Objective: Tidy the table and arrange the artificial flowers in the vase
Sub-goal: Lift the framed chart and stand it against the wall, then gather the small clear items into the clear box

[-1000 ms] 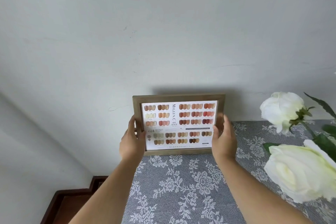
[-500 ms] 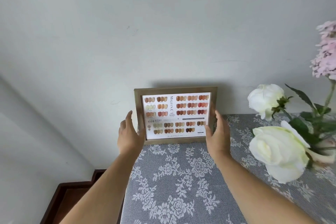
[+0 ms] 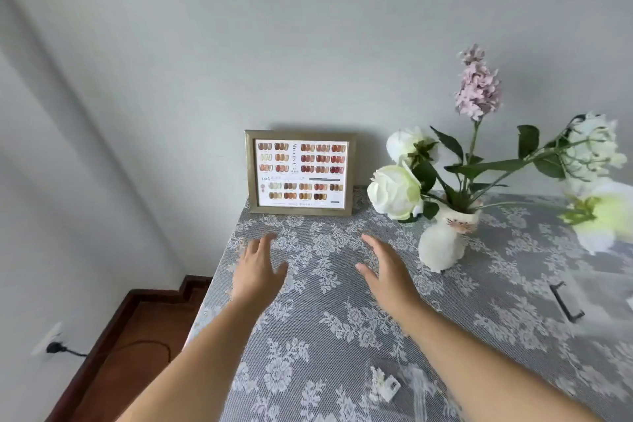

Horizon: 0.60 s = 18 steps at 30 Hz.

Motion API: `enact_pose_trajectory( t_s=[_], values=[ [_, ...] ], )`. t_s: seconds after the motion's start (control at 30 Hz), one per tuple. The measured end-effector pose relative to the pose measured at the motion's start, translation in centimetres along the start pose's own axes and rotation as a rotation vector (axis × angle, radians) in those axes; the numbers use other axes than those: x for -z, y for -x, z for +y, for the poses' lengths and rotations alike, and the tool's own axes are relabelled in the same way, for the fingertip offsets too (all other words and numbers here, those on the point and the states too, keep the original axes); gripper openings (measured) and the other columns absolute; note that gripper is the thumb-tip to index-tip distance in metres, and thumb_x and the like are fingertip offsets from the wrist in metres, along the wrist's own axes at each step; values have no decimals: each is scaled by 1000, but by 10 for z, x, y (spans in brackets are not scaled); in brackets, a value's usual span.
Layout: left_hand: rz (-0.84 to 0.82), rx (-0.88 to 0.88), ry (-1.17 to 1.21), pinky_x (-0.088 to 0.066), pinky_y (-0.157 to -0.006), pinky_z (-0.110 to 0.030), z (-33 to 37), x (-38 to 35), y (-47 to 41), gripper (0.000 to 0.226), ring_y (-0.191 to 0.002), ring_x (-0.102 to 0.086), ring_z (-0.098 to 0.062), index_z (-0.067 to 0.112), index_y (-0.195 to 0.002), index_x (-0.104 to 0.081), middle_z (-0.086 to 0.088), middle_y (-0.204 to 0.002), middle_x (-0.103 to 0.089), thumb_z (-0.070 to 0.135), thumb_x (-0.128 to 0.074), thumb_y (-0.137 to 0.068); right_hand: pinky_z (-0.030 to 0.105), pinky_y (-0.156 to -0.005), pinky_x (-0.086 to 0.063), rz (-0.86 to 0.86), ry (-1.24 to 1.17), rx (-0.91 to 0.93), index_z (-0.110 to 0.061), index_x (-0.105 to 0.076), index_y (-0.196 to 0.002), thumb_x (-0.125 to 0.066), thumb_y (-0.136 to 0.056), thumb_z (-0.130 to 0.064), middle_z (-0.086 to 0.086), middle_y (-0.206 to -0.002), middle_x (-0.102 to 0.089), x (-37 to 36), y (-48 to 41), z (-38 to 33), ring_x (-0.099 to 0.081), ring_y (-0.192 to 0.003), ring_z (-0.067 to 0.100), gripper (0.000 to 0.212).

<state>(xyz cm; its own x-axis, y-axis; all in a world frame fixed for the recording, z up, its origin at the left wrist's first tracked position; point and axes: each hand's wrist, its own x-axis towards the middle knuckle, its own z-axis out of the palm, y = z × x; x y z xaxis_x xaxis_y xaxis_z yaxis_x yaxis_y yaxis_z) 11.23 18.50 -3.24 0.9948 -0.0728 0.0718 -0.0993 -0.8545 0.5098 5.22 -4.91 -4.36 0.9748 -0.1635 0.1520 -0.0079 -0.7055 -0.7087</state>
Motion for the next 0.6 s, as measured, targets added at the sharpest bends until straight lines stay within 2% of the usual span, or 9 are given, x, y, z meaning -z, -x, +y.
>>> enact_pose_trajectory(
  t_s=[0.03,0.17,0.3,0.4,0.47,0.53,0.6],
  values=[
    [-28,-4,-7,-50,-89,-42,7,-6,16,58,-117,-47,-23,29,-131,-34,-4,-133,-46,33,-64,-81,18,-82,-42,-28,3,-10,-37,-34,-133,-59,-87,-28,-10,-137,-43,11,13,7,-41,-99,-4,53],
    [-167,-63,-38,-48,-92,-37,36,-30,64,61,-121,-45,-21,31,-134,-31,-2,-138,-41,36,-62,-82,20,-83,-39,-111,62,-67,-34,-40,-130,-60,-87,-27,-9,-134,-45,52,52,35,-45,-112,5,48],
    [-321,-186,-95,-50,-88,-32,65,-57,99,63,-120,-47,-19,31,-135,-30,-1,-143,-37,38,-62,-82,21,-84,-43,-180,131,-160,-32,-42,-129,-61,-86,-24,-8,-136,-45,82,87,63,-50,-106,6,48],
    [-473,-264,-149,-47,-95,-34,82,-78,119,67,-122,-45,-20,32,-136,-28,-1,-145,-34,37,-65,-80,20,-80,-44,-273,229,-225,-35,-43,-126,-65,-82,-21,-7,-133,-47,94,112,83,-51,-103,6,52],
    [-570,-321,-227,-44,-99,-42,91,-91,129,72,-125,-42,-23,32,-138,-25,-2,-148,-30,38,-66,-79,17,-74,-41,-387,321,-264,-38,-40,-129,-67,-78,-19,-7,-131,-47,98,128,95,-51,-100,8,61],
    [-633,-370,-322,-39,-103,-48,95,-100,137,80,-130,-37,-25,31,-142,-20,-3,-151,-25,41,-67,-77,23,-84,-40,-472,416,-277,-40,-34,-134,-67,-77,-13,-9,-139,-40,98,140,104,-44,-112,13,71],
    [-662,-403,-377,-38,-103,-46,97,-106,141,85,-130,-36,-23,30,-143,-17,-2,-151,-25,43,-68,-76,35,-100,-36,-515,523,-270,-44,-27,-138,-64,-76,-7,-11,-148,-27,98,147,109,-32,-127,18,80]
  ],
)
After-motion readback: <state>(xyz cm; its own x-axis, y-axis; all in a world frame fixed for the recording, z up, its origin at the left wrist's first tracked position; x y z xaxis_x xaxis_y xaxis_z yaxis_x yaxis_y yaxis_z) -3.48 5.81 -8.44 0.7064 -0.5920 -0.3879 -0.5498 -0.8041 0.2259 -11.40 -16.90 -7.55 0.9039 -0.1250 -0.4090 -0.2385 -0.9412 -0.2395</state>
